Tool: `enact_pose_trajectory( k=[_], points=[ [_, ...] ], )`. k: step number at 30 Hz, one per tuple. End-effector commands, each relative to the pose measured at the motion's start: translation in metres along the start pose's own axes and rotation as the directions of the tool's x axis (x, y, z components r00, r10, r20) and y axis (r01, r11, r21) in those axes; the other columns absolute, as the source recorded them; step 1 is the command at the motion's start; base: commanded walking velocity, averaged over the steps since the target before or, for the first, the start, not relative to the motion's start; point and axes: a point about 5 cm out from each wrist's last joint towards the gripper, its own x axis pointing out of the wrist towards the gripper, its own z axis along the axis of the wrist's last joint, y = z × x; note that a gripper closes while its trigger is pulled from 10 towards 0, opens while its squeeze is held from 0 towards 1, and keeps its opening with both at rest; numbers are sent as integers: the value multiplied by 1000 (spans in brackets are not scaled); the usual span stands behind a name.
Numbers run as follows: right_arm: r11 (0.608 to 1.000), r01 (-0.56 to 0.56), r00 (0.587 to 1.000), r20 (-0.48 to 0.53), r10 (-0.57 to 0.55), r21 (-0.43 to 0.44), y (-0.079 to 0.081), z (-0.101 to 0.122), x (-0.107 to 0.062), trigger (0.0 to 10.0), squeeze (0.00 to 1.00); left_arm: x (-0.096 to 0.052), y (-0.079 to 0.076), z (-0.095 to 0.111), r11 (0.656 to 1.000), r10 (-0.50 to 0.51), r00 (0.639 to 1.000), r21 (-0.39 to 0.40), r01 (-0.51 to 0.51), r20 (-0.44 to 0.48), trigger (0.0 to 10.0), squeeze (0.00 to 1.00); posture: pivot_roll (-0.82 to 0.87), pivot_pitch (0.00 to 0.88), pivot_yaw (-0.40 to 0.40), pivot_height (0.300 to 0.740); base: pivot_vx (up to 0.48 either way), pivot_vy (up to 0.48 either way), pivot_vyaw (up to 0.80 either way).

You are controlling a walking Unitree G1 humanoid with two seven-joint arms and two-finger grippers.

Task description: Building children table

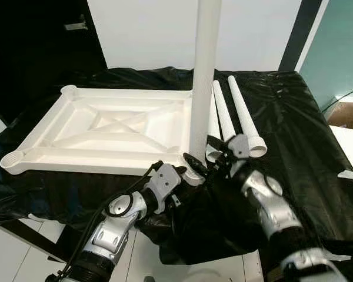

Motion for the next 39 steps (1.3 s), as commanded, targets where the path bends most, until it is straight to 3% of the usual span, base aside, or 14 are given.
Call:
enact_pose_trajectory(
  k=[1,4,5,6,9,15,17,20,21,23,28,37,38,39],
  points=[
    [993,-121,992,-44,121,4,9,-7,3,10000,0,0,-1,-2,1000,-17,1000,15,17,-13,10000,0,102,0,29,740,0,0,0],
    [988,-156,986,-60,156,0,10,-8,3,10000,0,0,-1,-2,1000,-16,1000,15,17,-12,10000,0,103,0,28,740,0,0,0],
    [981,-196,977,-83,196,6,10,-10,4,3922,0,0,-1,-2,1000,-15,1000,16,15,-12,10000,0,108,0,25,740,0,0,0],
    [971,-239,965,-105,239,17,10,-12,5,0,0,0,0,-2,1000,-11,1000,17,12,-12,10000,0,115,0,21,740,0,0,0],
    [951,-308,941,-140,309,27,9,-13,7,0,0,-2,0,-2,1000,-2,1000,17,2,-13,10000,0,127,0,15,740,0,0,0],
    [953,-297,942,-144,303,66,2,-12,9,0,0,-4,0,-3,1000,8,1000,15,-7,-15,10000,0,135,0,14,740,0,0,0],
    [967,-236,961,-122,247,101,-1,-12,8,0,0,-6,-1,-3,1000,10,1000,13,-10,-16,10000,0,134,0,13,740,0,0,0],
    [983,-24,1000,-8,26,184,-8,-4,8,0,0,-6,-1,-4,1000,11,1000,12,-11,-18,10000,0,135,0,11,740,0,0,0],
    [983,-24,1000,-8,26,184,-8,-4,8,0,0,-6,-1,-4,1000,11,1000,12,-11,-18,10000,0,135,0,11,740,0,0,0],
    [964,124,985,89,-148,236,-4,1,6,0,0,-5,0,-3,1000,12,1000,13,-12,-15,10000,0,125,0,15,740,0,0,0],
    [914,260,937,146,-316,312,5,3,3,0,0,-2,0,-2,1000,3,1000,15,-3,-10,10000,0,112,0,22,740,0,0,0],
    [898,310,931,93,-354,314,-2,0,0,0,0,0,-1,-1,1000,-9,1000,17,9,-8,10000,0,108,0,24,740,0,0,0],
    [909,292,942,77,-328,298,-1,0,0,10000,0,0,-1,-1,1000,-9,1000,17,9,-8,10000,0,99,0,25,740,0,0,0],
    [923,269,954,55,-294,275,1,-1,0,10000,0,1,-1,-1,1000,-9,1000,17,9,-7,10000,0,97,0,23,740,0,0,0]
  ],
)
